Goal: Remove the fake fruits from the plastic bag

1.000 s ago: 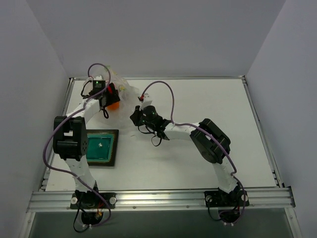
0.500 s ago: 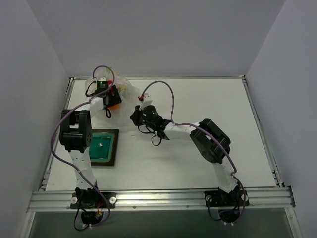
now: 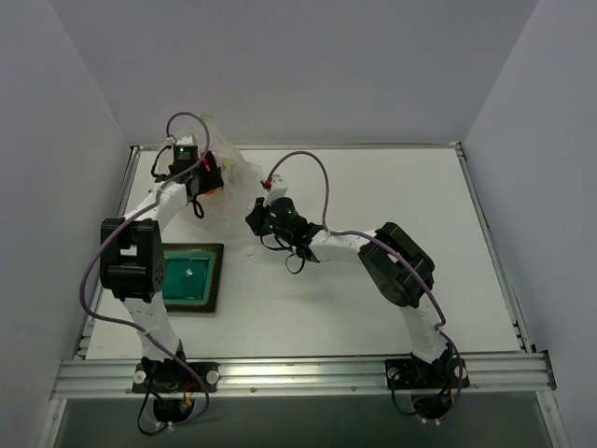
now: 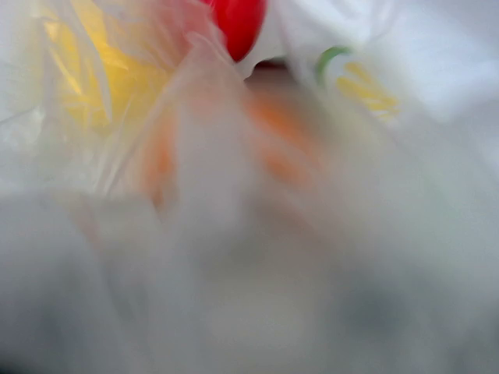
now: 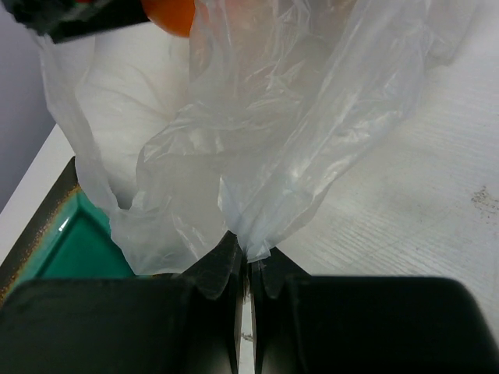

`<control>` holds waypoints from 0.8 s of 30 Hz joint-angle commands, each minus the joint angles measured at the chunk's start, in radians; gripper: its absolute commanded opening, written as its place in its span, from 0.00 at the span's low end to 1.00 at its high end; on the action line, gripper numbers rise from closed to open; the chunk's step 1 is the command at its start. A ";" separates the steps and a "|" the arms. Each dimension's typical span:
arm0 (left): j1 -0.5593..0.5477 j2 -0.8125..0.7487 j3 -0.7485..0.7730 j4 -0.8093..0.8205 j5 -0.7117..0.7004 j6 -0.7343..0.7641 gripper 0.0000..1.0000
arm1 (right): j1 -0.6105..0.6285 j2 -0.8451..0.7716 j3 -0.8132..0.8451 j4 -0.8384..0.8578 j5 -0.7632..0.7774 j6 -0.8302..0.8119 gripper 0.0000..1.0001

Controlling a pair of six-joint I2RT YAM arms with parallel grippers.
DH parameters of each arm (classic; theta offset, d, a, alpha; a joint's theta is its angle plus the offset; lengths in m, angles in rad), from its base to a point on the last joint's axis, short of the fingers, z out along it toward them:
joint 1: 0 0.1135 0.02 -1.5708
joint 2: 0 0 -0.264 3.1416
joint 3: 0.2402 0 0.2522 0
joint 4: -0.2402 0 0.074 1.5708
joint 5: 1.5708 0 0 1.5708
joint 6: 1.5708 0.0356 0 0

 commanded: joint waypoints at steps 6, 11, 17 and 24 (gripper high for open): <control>0.005 -0.321 -0.042 -0.022 0.113 -0.068 0.16 | 0.003 0.083 0.115 0.032 0.018 0.019 0.00; 0.006 -0.462 -0.085 -0.080 0.183 -0.103 0.15 | -0.008 0.088 0.129 0.035 0.008 0.053 0.00; 0.006 -0.759 -0.287 -0.175 0.149 -0.108 0.15 | -0.011 0.042 0.115 0.032 0.014 0.048 0.00; 0.017 -1.062 -0.651 -0.310 -0.267 -0.250 0.15 | -0.019 0.005 0.083 0.037 0.011 0.051 0.00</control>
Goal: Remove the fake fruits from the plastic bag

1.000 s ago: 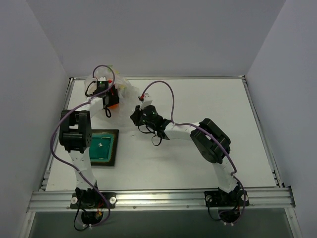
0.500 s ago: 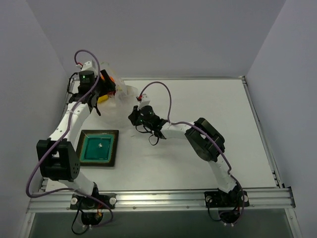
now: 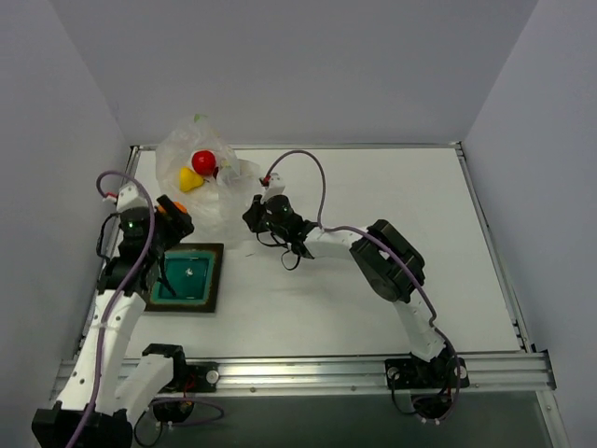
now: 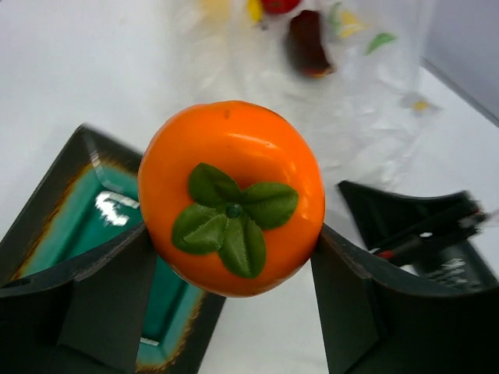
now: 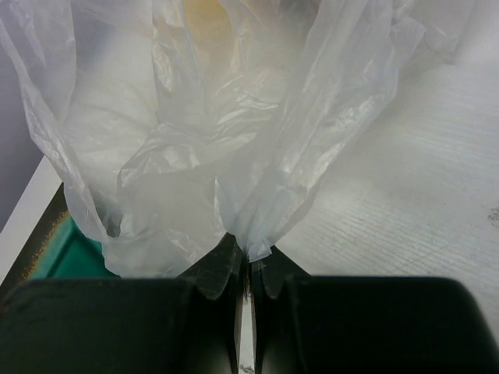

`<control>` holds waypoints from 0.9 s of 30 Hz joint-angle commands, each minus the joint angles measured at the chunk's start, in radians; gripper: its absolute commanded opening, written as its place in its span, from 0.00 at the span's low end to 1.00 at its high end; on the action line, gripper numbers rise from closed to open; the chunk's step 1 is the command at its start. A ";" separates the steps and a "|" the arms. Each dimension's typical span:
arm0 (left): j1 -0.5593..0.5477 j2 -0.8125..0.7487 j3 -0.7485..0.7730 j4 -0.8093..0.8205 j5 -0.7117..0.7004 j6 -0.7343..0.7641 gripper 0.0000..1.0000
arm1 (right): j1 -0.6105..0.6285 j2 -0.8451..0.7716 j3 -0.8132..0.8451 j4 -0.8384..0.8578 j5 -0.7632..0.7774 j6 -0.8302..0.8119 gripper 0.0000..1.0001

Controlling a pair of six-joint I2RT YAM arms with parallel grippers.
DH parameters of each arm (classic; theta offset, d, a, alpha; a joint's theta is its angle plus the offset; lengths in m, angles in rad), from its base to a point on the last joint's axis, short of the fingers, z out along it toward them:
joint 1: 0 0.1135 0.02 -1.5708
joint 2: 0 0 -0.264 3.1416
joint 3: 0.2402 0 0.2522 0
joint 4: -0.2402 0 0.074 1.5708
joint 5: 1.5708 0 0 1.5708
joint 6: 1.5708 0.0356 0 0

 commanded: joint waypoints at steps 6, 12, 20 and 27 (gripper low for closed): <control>0.018 -0.073 -0.263 -0.010 -0.271 -0.197 0.16 | -0.007 -0.083 -0.003 0.021 -0.002 0.000 0.00; 0.024 0.137 -0.251 0.114 -0.311 -0.249 0.16 | -0.005 -0.097 0.001 0.008 -0.013 -0.005 0.00; 0.024 0.276 -0.209 0.102 -0.376 -0.295 0.54 | -0.007 -0.119 -0.007 -0.010 -0.019 -0.026 0.00; 0.021 0.196 -0.202 0.064 -0.359 -0.268 0.84 | -0.007 -0.119 -0.004 -0.006 -0.024 -0.025 0.00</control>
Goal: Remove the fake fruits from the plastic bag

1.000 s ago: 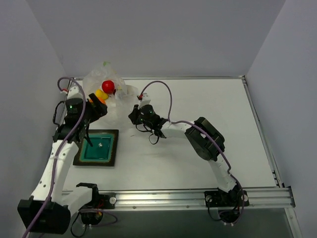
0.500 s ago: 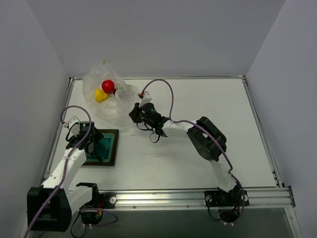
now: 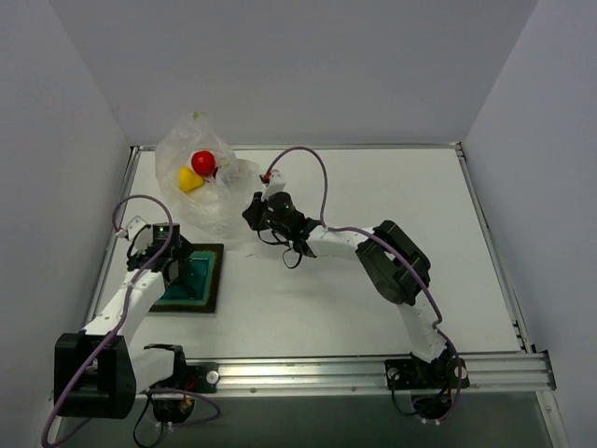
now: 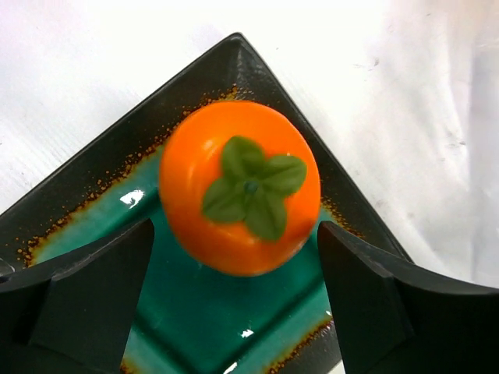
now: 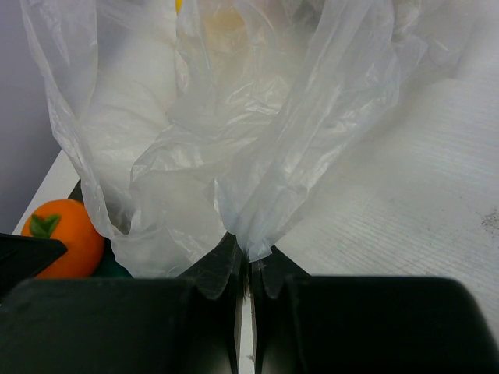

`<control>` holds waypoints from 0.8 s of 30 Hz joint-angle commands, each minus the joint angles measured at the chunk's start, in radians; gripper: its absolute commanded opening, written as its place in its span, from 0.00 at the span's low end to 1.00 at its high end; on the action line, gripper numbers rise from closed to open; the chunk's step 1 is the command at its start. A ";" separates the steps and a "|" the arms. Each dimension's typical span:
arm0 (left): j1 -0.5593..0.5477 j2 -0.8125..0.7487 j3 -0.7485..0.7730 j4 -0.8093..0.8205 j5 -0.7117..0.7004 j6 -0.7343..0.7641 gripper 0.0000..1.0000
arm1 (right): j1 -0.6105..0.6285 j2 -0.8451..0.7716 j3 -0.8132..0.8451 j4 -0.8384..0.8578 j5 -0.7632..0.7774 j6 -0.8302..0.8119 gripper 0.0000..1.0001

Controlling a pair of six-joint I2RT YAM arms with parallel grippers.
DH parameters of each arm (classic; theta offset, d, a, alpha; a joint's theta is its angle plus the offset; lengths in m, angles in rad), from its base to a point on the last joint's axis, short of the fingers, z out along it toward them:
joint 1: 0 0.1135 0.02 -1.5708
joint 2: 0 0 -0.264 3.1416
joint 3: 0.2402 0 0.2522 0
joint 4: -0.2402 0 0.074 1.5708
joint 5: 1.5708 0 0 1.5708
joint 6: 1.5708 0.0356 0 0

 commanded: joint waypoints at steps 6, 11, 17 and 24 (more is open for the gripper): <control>-0.002 -0.160 0.111 -0.106 -0.001 0.033 0.85 | -0.009 -0.082 -0.001 0.017 0.000 -0.014 0.00; -0.024 -0.213 0.136 -0.065 0.082 0.055 0.46 | -0.005 -0.078 -0.004 0.013 0.003 -0.017 0.00; -0.180 -0.015 0.385 0.023 0.071 0.149 0.17 | -0.003 -0.066 -0.030 0.032 0.001 -0.005 0.00; -0.186 0.405 0.721 0.032 0.133 0.252 0.02 | -0.003 -0.082 -0.044 0.033 -0.011 -0.014 0.00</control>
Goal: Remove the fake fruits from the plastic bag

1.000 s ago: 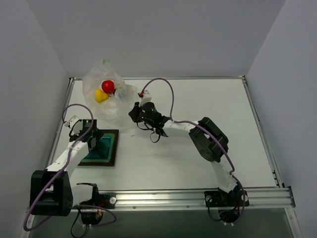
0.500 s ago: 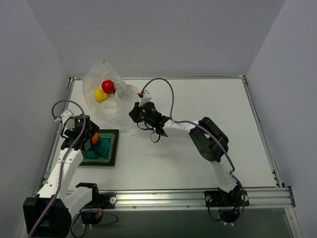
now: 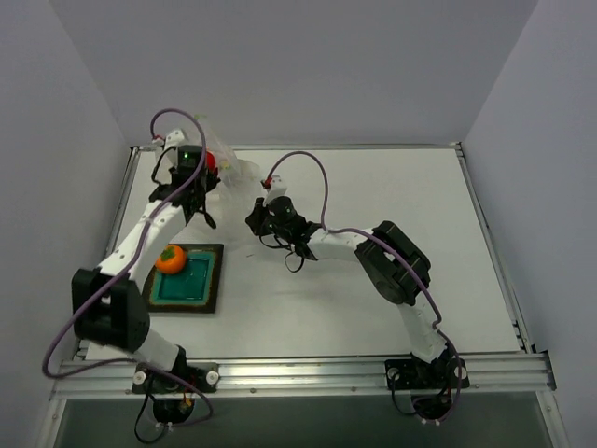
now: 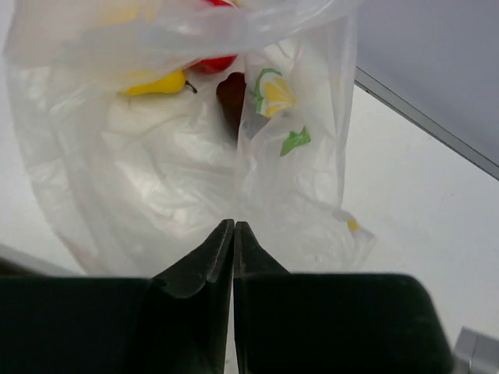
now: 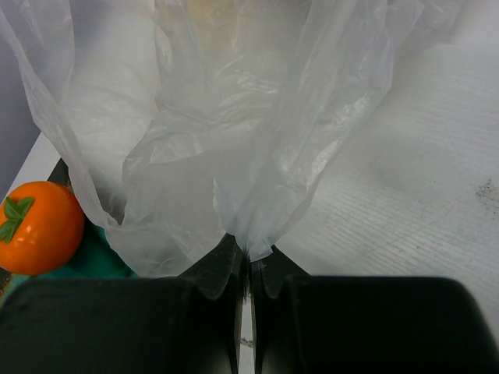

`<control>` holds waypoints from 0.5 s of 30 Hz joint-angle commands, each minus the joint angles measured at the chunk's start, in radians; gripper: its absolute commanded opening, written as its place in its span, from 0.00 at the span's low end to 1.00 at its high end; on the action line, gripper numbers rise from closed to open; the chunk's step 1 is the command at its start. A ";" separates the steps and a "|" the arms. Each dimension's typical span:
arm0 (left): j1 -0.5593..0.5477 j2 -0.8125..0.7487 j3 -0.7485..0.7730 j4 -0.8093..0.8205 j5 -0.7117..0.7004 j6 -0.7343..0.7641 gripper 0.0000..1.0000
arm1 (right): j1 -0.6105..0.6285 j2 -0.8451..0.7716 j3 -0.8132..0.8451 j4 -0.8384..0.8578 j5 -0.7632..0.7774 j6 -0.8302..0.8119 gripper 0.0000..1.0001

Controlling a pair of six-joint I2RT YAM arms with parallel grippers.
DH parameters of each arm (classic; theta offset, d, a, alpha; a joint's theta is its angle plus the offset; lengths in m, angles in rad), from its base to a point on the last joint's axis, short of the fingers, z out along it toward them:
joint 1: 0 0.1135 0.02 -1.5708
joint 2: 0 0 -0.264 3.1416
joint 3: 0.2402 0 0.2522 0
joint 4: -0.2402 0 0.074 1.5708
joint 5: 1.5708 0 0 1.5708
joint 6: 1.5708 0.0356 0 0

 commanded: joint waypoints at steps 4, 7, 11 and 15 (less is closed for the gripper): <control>0.019 0.309 0.296 -0.061 0.003 0.144 0.02 | -0.004 -0.086 -0.005 0.040 -0.018 -0.013 0.00; 0.048 0.404 0.380 -0.064 -0.020 0.191 0.03 | -0.005 -0.085 -0.009 0.049 -0.024 -0.010 0.00; 0.113 0.482 0.442 -0.058 -0.073 0.255 0.20 | -0.005 -0.086 -0.034 0.078 -0.035 0.000 0.00; 0.166 0.539 0.465 -0.052 -0.104 0.352 0.34 | -0.004 -0.100 -0.074 0.115 -0.051 0.017 0.00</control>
